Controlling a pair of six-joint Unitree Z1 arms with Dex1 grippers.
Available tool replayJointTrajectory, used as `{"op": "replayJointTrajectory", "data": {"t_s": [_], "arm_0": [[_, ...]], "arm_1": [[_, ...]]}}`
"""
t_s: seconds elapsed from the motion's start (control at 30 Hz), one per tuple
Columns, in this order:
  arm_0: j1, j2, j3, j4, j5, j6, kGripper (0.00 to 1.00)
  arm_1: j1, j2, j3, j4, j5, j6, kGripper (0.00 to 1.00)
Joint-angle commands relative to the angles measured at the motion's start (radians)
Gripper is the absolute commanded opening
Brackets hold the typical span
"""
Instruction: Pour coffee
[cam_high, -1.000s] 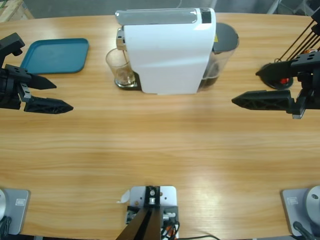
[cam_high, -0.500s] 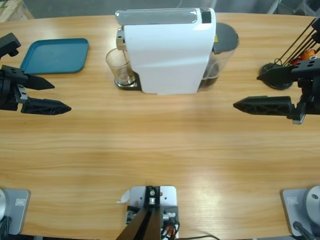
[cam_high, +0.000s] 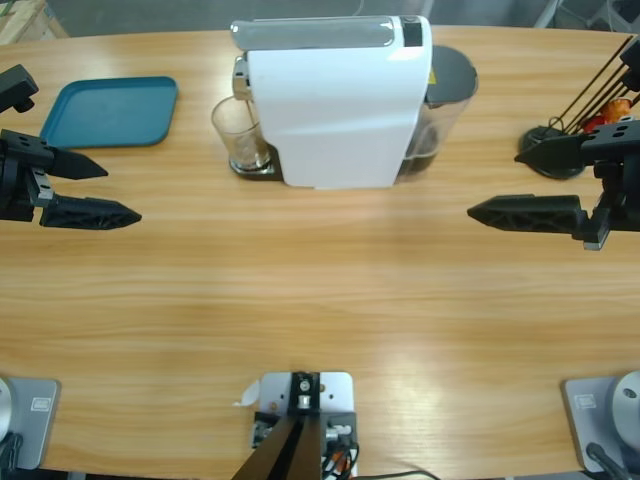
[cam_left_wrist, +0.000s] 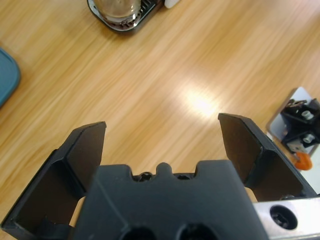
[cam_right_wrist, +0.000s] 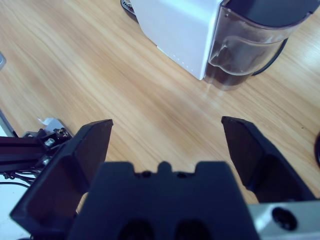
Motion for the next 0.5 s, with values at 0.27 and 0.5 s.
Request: {"op": "replayJointTrajectory", "data": {"t_s": [0.27, 0.5], "arm_0": [[0.003, 0.001, 0.038, -0.032, -0.002, 0.002, 0.987], [0.012, -0.014, 0.046, -0.034, 0.009, 0.002, 0.987]], "arm_1": [[0.009, 0.009, 0.024, -0.020, -0.012, -0.013, 1.000], [0.009, 0.033, 0.017, -0.042, -0.013, -0.013, 1.000]]}}
